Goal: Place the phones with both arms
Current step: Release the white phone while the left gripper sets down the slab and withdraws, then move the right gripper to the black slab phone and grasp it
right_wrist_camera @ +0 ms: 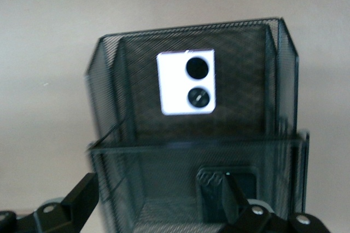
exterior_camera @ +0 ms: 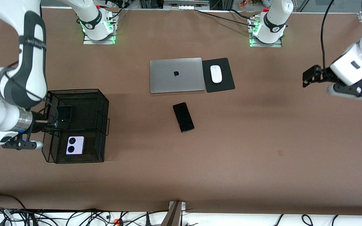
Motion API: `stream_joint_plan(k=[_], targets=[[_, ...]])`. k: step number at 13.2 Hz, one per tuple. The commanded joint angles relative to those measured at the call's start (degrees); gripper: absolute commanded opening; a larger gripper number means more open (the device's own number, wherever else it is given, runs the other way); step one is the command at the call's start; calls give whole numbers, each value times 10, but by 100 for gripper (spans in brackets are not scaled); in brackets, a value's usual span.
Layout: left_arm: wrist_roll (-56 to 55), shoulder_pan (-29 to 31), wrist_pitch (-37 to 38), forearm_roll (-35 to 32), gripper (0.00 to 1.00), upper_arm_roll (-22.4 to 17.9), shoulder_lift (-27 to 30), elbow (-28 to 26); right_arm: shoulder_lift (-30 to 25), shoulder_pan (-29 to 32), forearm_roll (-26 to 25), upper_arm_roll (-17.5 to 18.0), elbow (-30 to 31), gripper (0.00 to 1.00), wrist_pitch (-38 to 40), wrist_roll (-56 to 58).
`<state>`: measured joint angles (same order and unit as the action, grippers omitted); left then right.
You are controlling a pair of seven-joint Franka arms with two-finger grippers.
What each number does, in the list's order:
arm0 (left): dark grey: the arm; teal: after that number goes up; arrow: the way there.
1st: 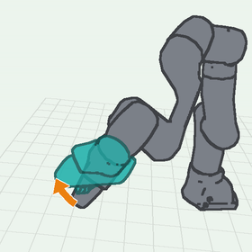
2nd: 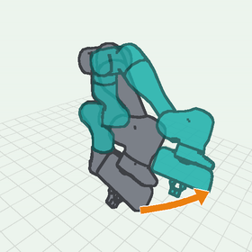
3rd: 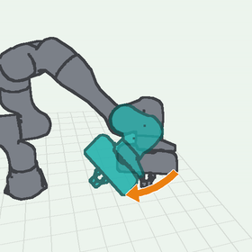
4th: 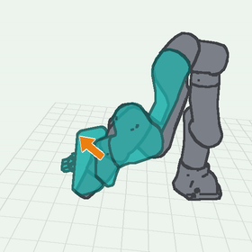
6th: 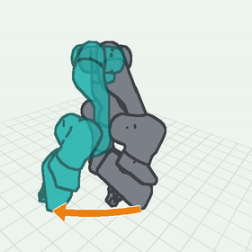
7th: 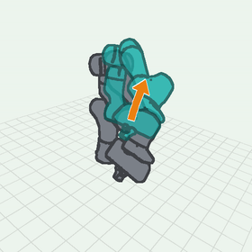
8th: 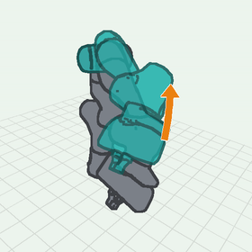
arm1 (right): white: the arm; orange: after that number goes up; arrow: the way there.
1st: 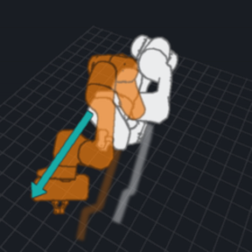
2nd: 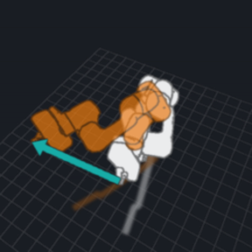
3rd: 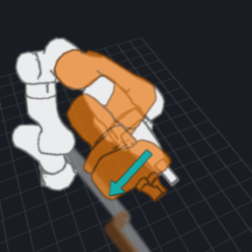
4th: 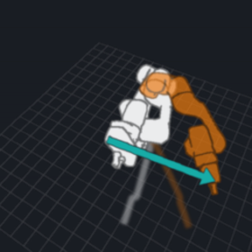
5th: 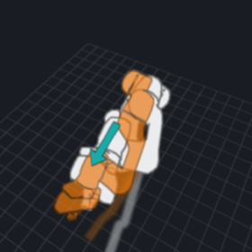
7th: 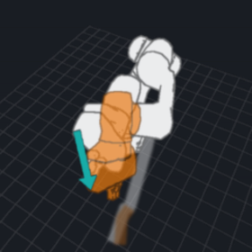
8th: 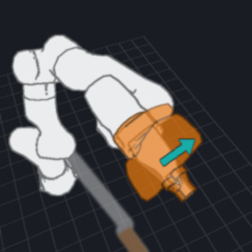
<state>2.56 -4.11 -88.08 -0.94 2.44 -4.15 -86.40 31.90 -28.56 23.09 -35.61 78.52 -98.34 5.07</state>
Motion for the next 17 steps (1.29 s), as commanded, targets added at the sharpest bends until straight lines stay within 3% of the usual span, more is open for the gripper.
stream_joint_plan(k=[1, 3, 5, 9, 11, 14, 17], targets=[[-3, -38, -28, 9, 100, -35, 69, -86, -20, -43, -28, 39, 17, 100, 1, -105], [-10, -28, -46, 12, 100, -37, 105, -134, -18, -59, -51, 89, 16, 100, -15, -175], [-11, -26, -46, 9, 100, -31, 95, -127, -16, -76, -84, 151, 16, 100, -68, -232], [-9, -26, -11, 8, 100, -35, 44, -53, 11, -93, -175, 284, 16, 100, -170, -315], [-8, -25, -5, 8, 100, -38, 43, -53, 38, -96, -208, 338, 6, 100, -208, -316], [-8, -24, 4, 8, 100, -37, 44, -52, 120, -113, -279, 387, -62, 100, -219, -314], [-9, -24, 5, 8, 100, -34, 42, -51, 163, -121, -287, 389, -73, 100, -258, -311]])
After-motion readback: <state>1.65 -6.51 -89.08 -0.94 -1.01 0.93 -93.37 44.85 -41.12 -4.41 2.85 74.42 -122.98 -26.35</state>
